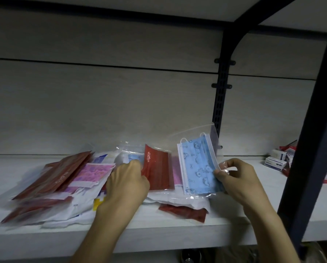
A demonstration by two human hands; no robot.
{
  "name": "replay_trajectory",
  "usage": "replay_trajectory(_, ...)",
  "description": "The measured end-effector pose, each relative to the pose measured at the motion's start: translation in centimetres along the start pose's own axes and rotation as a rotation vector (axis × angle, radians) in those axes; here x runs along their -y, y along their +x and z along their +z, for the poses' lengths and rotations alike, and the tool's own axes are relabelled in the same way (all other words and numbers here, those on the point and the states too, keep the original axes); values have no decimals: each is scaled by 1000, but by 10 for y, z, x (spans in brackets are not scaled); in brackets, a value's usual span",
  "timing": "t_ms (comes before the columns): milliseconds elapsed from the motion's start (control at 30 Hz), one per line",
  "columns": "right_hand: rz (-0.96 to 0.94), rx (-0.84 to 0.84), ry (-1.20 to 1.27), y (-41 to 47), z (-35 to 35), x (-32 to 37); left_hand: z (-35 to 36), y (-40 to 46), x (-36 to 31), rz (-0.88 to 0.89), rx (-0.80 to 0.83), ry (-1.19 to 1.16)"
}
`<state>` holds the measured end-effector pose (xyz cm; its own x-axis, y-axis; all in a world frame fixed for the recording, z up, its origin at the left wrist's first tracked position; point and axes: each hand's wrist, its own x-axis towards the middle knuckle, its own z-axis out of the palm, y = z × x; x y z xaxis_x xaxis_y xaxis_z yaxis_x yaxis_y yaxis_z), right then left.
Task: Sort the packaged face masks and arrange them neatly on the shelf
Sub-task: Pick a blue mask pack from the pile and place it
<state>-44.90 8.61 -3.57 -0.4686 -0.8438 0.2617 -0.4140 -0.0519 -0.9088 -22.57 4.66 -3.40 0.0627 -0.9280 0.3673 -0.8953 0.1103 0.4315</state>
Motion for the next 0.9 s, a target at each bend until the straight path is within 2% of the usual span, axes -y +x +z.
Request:
replay_trajectory(267, -53, 29, 239, -20, -7, 15, -24, -21, 1, 71, -216, -325)
replay_trajectory(500, -115, 33, 406, -41, 8, 26, -65, -59, 16, 34, -418, -499)
replay_trajectory(667, -157, 88, 453, -64, 38, 38, -83, -79, 53, -18, -473, -536)
replay_trajectory(900, -191, 157, 455, -119, 99, 80, -121, -100, 141, -143, -535, -528)
